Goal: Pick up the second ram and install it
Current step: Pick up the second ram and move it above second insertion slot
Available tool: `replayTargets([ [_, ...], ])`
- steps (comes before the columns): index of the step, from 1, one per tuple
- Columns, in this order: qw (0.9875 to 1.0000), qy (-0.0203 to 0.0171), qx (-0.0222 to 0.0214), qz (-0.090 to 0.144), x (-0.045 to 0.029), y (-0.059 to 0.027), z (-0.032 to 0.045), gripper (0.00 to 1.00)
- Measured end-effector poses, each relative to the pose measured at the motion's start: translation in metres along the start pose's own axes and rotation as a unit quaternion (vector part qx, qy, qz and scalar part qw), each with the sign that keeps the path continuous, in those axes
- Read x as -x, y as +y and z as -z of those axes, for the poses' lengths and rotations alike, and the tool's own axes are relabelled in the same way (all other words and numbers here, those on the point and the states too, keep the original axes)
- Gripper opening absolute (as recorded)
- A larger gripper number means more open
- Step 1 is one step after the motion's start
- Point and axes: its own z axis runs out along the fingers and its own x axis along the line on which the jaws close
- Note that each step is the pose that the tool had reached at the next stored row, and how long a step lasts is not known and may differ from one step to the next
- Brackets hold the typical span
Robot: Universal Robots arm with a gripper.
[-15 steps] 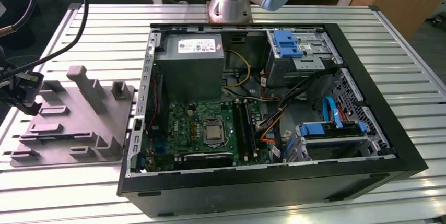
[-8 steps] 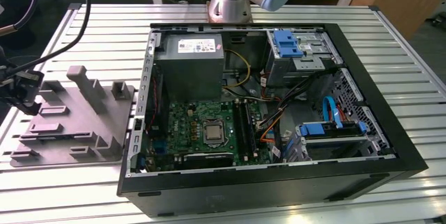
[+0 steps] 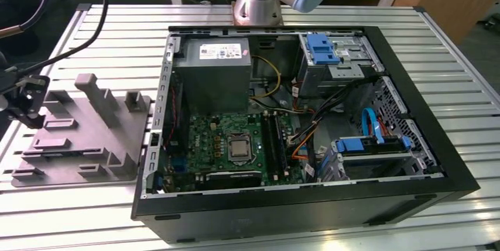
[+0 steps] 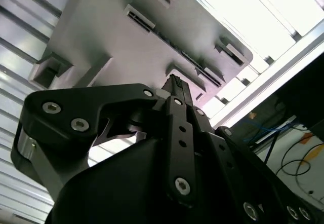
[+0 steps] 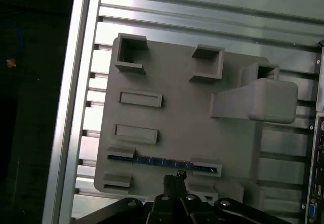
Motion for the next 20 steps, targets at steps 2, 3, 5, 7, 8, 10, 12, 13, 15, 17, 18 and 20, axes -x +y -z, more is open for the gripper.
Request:
replayTargets([
  [2,0.9998,0.0007,0.0006,0.019,0.0,0.0,-0.0001,0.1],
  [3,0.9996,0.001,0.0009,0.028,0.0,0.0,-0.0001,0.1],
  [5,0.999,0.0017,0.0016,0.046,0.0,0.0,-0.0002,0.1],
  [7,0.998,0.0023,0.0022,0.064,0.0,0.0,-0.0003,0.1],
  [8,0.9974,0.0027,0.0025,0.073,0.0,0.0,-0.0003,0.1],
  [10,0.9949,0.0037,0.0035,0.1,0.0,0.0,-0.0004,0.1],
  [12,0.993,0.0044,0.0041,0.118,0.0,0.0,-0.0005,0.1],
  [13,0.9919,0.0047,0.0044,0.127,0.0,0.0,-0.0005,0.1],
  [15,0.9893,0.0054,0.005,0.146,0.0,0.0,-0.0006,0.1],
  [17,0.9865,0.0061,0.0056,0.163,0.0,0.0,-0.0007,0.1],
  [18,0.985,0.0064,0.0059,0.172,0.0,0.0,-0.0008,0.1],
  [20,0.9818,0.007,0.0065,0.19,0.0,0.0,-0.0008,0.1],
])
